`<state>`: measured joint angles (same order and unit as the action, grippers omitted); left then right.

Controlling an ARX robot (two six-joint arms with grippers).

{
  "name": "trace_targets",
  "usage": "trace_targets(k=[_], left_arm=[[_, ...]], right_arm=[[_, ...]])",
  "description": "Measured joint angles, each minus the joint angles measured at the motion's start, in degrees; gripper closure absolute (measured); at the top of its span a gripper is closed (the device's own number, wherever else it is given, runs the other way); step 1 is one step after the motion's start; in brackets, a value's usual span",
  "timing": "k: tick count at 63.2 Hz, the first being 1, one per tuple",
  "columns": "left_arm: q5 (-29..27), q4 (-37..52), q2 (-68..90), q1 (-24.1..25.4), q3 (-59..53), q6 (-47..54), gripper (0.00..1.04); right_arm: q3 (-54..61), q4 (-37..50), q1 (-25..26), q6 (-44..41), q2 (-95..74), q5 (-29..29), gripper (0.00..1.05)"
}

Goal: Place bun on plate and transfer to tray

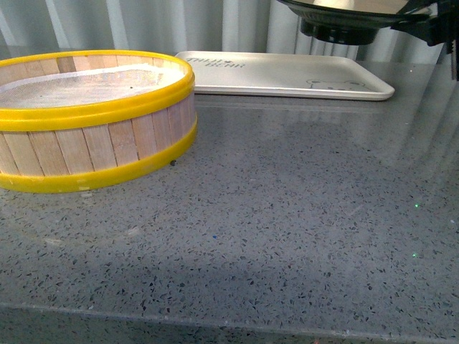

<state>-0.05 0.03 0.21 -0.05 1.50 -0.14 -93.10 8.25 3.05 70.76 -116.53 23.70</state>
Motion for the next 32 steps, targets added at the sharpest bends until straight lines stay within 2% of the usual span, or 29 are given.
trace_targets(k=[10,32], left_arm=[[0.02,0.0,0.0,0.0,0.0,0.0,0.07],[0.02,0.0,0.0,0.0,0.0,0.0,0.07]], right_arm=[[-5.97,-4.72,-1.01,-0.68,-4.87,-0.85,1.01],[-13.53,-6.99,-1.68,-1.25,-11.98,-0.94,1.01]])
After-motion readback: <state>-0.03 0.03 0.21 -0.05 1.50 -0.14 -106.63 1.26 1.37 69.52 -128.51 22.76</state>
